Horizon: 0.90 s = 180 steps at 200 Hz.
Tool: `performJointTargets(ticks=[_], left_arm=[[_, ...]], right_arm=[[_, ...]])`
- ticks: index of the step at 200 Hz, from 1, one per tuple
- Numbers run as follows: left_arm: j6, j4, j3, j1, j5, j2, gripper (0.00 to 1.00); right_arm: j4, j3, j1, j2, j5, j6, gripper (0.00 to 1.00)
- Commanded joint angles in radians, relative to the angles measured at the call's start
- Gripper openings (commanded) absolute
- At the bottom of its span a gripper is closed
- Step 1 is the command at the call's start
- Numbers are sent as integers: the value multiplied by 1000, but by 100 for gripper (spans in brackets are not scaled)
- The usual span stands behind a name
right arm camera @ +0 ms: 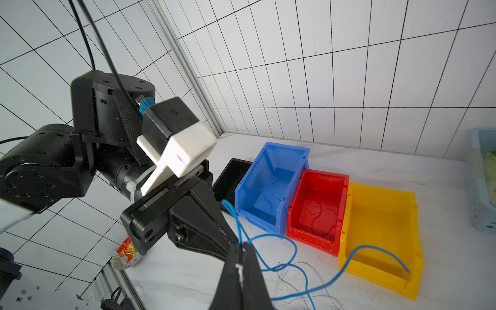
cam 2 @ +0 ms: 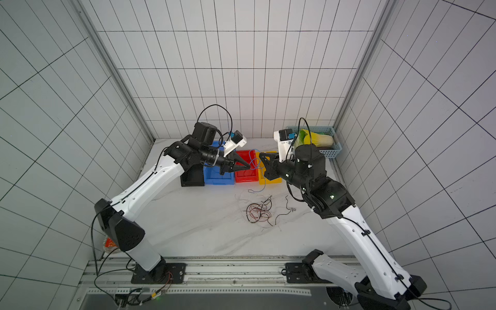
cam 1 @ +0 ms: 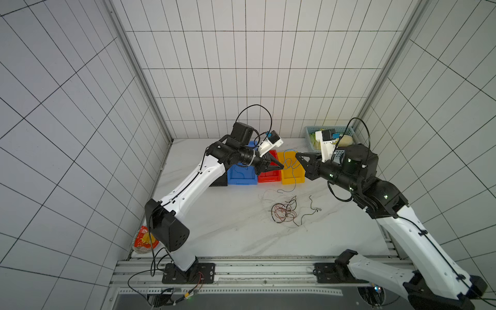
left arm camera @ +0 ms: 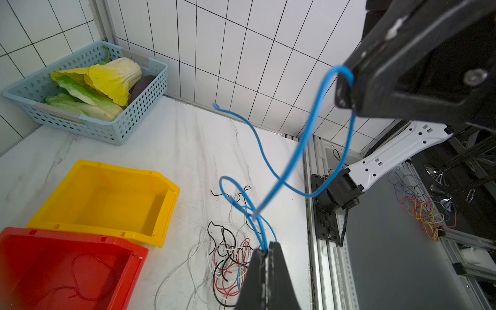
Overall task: Untangle and sort cables by color
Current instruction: Untie the cable.
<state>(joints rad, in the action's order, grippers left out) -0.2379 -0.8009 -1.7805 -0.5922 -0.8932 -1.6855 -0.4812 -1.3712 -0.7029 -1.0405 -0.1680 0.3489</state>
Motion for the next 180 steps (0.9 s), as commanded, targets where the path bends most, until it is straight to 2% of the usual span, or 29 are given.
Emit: performJointTargets(ticks=[1, 12, 18, 64, 102, 126, 162, 180], left_arm=[[43, 49, -13, 13, -15, -11, 8], [32, 44, -11, 13, -20, -11, 7], [23, 41, -7, 13, -24, -11, 0], [-11, 34, 36, 33, -63, 16, 0], [-134, -62, 49, 40, -48, 52, 0], [-215, -155, 34, 58, -173, 67, 0], [-354, -294, 1, 61, -173, 90, 0], [-373, -311, -5, 63, -130, 99, 0]], right_arm=[[30, 14, -16, -3, -5, 6, 0], [30, 11, -20, -6, -5, 7, 0], [29, 9, -22, -9, -4, 6, 0], [-2, 10, -23, -5, 52, -8, 0], [-117, -26, -22, -52, 110, -56, 0], [-241, -41, -21, -114, 147, -137, 0], [-286, 25, -22, -138, 85, -197, 0], [-282, 55, -21, -126, -23, -242, 0]])
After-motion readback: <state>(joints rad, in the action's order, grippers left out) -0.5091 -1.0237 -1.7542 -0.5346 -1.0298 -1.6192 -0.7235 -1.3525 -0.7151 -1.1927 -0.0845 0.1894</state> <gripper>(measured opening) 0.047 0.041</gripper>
